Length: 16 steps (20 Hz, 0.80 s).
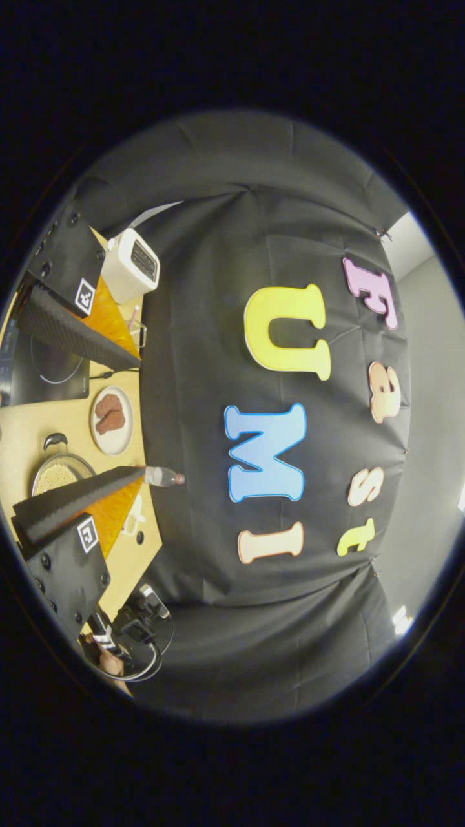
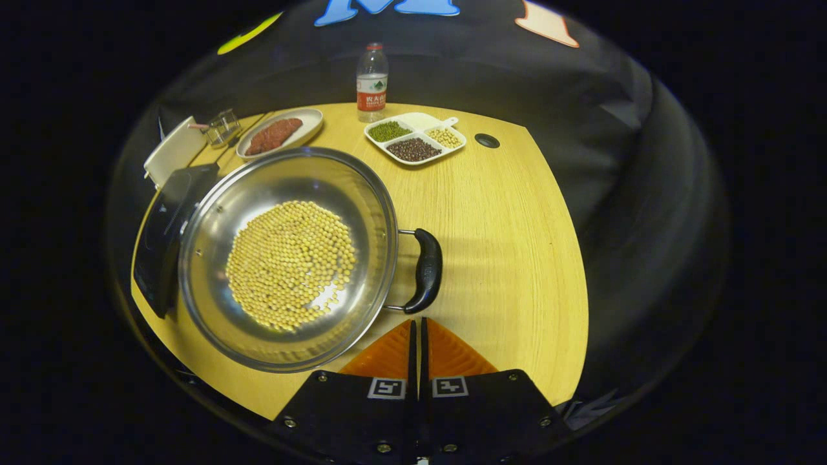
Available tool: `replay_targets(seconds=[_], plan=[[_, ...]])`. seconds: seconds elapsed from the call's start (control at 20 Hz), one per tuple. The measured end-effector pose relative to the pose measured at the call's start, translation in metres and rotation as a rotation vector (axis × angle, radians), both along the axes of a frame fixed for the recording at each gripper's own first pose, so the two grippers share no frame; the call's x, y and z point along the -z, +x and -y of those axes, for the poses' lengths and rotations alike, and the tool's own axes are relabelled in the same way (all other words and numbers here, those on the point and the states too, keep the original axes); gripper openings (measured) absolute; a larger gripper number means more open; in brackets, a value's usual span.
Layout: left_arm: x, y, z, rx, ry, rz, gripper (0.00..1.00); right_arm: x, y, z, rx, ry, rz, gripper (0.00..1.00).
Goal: First push the handle of the pot to place it horizontally, then grasp the pot with both hands and set it on the induction cooktop.
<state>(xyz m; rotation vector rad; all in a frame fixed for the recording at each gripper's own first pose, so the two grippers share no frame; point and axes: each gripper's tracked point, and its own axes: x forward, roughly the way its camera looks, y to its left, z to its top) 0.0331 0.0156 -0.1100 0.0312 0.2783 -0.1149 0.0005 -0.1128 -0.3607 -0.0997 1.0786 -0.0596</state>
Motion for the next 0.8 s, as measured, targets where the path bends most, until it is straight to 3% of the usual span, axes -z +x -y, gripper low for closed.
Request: replay_targets(seconds=[0.1,0.2,0.25,0.55,0.8], plan=[[0.013,0.004,0.006,0.007,-0.003,-0.027,0.95,-0.011,0.0,-0.003,0.014,0.02,0.048,0.22],[0.033,0.008,0.014,0.019,-0.013,-0.07,0.95,-0.021,0.003,-0.008,0.009,0.04,0.104,0.68],[0.043,0.009,0.017,0.023,-0.022,-0.094,0.97,-0.029,0.004,-0.009,0.007,0.044,0.131,1.0],[0.148,0.013,0.044,0.069,-0.074,-0.333,0.95,-0.045,0.016,-0.017,-0.004,0.077,0.254,0.98],[0.226,0.02,0.056,0.098,-0.049,-0.495,0.96,-0.035,0.031,-0.015,-0.003,0.065,0.264,0.98]])
